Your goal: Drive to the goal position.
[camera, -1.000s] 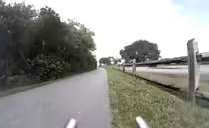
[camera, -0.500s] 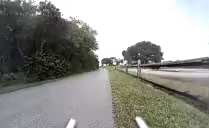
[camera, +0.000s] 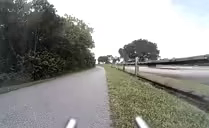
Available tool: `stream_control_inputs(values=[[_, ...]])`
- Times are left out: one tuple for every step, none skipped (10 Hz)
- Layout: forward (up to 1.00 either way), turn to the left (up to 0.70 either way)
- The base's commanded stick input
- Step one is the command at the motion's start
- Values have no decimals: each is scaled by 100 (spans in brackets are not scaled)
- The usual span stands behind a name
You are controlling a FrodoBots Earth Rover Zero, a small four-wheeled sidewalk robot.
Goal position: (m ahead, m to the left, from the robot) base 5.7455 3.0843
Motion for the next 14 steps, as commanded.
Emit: stream_control_inputs(values=[[0, 0], [18, 0], [44, 0], [45, 0], [45, 0], [45, 0], [59, 0], [70, 0], [70, 0], [70, 0], [70, 0], [70, 0], [70, 0], [70, 0]])
